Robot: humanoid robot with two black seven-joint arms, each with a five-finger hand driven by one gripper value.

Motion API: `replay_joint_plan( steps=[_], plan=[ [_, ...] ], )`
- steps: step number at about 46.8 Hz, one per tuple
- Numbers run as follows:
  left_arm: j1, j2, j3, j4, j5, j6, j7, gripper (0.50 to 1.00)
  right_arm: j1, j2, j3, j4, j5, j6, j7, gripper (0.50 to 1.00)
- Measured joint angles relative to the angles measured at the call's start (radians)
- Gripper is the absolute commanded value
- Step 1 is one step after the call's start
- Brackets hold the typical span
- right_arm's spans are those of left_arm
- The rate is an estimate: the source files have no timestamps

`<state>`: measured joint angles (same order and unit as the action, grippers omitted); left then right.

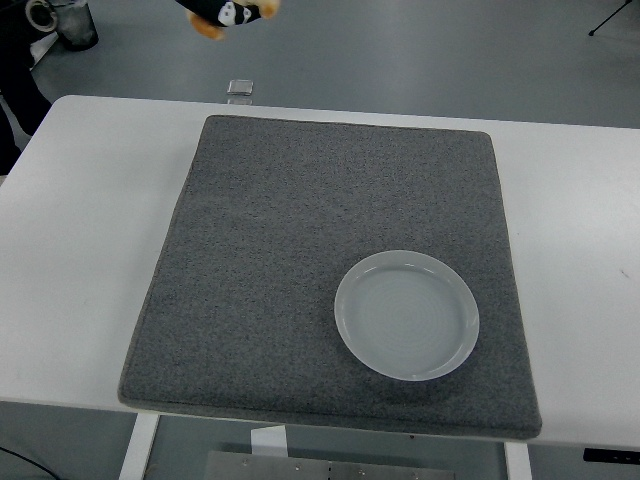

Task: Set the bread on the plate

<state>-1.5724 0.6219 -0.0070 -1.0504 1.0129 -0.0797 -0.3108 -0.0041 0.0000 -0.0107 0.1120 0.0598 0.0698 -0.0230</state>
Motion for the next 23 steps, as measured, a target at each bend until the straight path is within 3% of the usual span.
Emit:
replay_joint_plan(
  steps=[16,23],
  plan=[
    [-0.051,-0.331,0.055,0.006,0.003,0.019,0.03,0.5,0.0,0.0,0.0,0.0,0.0,0.0,0.0,0.952],
    [-0.051,-0.446,0.057,0.0,0.015,0.07,0.039,0.5,-0.001,0.0,0.0,0.0,0.0,0.0,0.0,0.954]
  ],
)
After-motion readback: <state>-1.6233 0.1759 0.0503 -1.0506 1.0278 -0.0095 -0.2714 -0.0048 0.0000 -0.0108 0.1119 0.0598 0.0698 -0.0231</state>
